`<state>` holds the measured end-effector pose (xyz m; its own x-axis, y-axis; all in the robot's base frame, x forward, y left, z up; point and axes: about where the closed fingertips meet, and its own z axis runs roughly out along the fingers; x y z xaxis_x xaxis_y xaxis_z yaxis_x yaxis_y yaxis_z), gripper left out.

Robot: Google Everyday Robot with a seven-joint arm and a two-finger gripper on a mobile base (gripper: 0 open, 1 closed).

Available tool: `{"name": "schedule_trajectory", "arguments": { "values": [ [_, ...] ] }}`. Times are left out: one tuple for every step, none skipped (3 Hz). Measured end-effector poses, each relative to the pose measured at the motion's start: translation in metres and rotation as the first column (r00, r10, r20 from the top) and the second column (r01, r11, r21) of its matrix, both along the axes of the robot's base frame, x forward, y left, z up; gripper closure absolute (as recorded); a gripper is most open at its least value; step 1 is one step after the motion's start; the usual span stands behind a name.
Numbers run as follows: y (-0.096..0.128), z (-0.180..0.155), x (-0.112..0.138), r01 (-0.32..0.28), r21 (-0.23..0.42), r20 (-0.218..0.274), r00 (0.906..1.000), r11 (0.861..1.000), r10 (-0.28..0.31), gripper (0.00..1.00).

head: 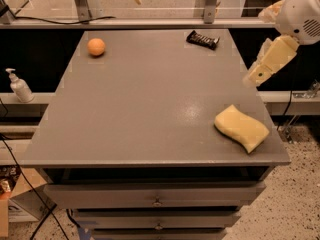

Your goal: Move rxbar chocolate near orange

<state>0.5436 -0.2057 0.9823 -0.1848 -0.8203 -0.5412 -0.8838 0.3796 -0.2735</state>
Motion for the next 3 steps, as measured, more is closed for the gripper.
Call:
{"name": "schedule_trajectory", "arguments": {
  "values": [
    [0.008, -0.009, 0.0, 0.004, 0.063, -0.026, 0.9997, 0.998, -0.002, 0.0],
    [0.029, -0.017, 0.021, -0.008, 0.176, -0.023, 0.9997, 0.984, 0.012, 0.0],
    [0.041, -0.026, 0.051, -0.011, 0.283, -0.028, 0.9994, 0.959, 0.019, 0.0]
  ]
}}
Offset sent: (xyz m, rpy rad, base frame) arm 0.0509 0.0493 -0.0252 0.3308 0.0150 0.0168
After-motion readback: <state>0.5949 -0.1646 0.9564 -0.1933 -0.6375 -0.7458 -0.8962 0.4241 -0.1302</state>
